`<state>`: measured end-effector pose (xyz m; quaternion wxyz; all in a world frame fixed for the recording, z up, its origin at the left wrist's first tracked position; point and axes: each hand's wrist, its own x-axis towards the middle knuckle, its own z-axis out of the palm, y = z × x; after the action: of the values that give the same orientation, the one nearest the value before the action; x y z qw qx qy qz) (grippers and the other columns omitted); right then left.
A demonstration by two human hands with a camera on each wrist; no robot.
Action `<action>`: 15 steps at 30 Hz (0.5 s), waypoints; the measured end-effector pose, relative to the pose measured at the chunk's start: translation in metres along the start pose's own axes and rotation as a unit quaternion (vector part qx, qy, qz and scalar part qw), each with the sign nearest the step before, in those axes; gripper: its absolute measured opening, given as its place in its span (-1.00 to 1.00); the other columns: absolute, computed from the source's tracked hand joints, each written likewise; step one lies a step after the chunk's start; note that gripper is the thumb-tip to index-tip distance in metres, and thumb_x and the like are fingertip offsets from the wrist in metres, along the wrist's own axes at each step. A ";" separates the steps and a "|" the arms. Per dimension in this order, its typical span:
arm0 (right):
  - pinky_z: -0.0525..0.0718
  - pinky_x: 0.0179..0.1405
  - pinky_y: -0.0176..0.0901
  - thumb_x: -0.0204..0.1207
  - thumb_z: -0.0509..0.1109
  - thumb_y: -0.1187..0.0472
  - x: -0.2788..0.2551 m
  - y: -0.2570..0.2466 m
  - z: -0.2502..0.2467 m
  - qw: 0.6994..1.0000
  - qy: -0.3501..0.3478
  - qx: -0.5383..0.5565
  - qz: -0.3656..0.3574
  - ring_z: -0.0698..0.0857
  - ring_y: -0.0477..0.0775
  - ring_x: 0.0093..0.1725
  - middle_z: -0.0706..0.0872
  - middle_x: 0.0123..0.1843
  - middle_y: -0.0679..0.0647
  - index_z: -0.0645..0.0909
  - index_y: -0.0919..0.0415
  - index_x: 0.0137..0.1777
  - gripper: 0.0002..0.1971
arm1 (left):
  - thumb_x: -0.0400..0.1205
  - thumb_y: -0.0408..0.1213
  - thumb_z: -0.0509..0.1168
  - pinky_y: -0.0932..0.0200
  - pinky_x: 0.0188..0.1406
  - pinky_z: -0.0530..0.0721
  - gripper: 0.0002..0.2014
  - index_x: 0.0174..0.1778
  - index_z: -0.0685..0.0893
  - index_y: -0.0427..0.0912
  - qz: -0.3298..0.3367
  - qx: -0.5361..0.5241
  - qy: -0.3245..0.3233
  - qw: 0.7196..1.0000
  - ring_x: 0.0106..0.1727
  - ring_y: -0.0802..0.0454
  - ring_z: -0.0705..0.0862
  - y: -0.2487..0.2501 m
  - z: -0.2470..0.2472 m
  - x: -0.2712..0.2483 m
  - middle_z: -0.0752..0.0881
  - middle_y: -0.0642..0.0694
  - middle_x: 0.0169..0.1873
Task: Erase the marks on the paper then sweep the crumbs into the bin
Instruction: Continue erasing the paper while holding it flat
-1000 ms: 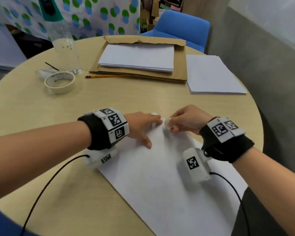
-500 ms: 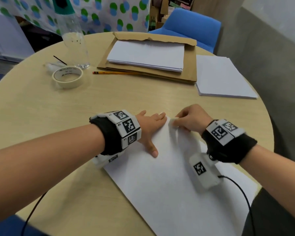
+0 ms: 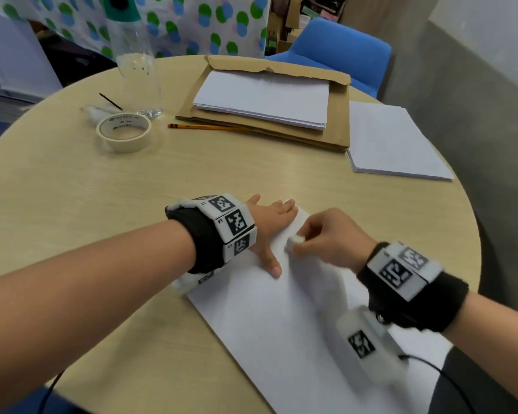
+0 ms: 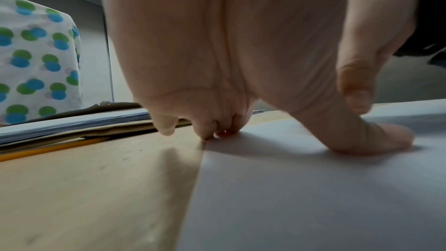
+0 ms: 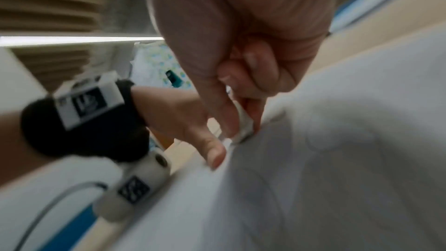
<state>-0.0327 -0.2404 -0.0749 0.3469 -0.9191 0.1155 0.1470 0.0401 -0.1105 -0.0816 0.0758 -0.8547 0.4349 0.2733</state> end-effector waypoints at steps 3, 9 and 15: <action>0.42 -0.54 -0.38 0.30 0.56 0.19 0.001 0.000 -0.008 0.997 -0.066 0.013 0.022 0.49 -0.21 -0.55 0.62 -0.45 -0.06 0.68 0.15 -0.32 -0.89 | 0.38 0.22 0.41 -0.14 0.59 -0.31 0.23 0.63 -0.34 -0.21 0.003 0.011 -0.006 1.000 0.67 0.04 -0.26 0.001 0.000 0.000 -0.31 -0.08 0.65; 0.47 -0.44 -0.39 0.28 0.56 0.22 0.014 -0.001 -0.010 0.998 0.056 0.000 -0.010 0.56 -0.09 -0.36 0.62 -0.42 -0.06 0.66 0.13 -0.35 -0.89 | 0.38 0.22 0.41 -0.16 0.57 -0.35 0.24 0.62 -0.36 -0.20 -0.001 0.012 -0.004 1.000 0.67 0.05 -0.26 0.001 -0.001 -0.002 -0.32 -0.08 0.64; 0.40 -0.61 -0.45 0.27 0.58 0.20 0.002 -0.003 -0.010 0.999 -0.049 -0.006 0.004 0.49 -0.25 -0.60 0.60 -0.56 -0.13 0.72 0.17 -0.34 -0.91 | 0.38 0.24 0.40 -0.18 0.56 -0.36 0.24 0.61 -0.38 -0.22 0.000 0.018 -0.009 1.000 0.67 0.03 -0.28 0.001 0.000 -0.001 -0.33 -0.09 0.64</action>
<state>-0.0286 -0.2450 -0.0670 0.3458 -0.9124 0.1014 0.1942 0.0390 -0.1104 -0.0810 0.0951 -0.8506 0.4390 0.2734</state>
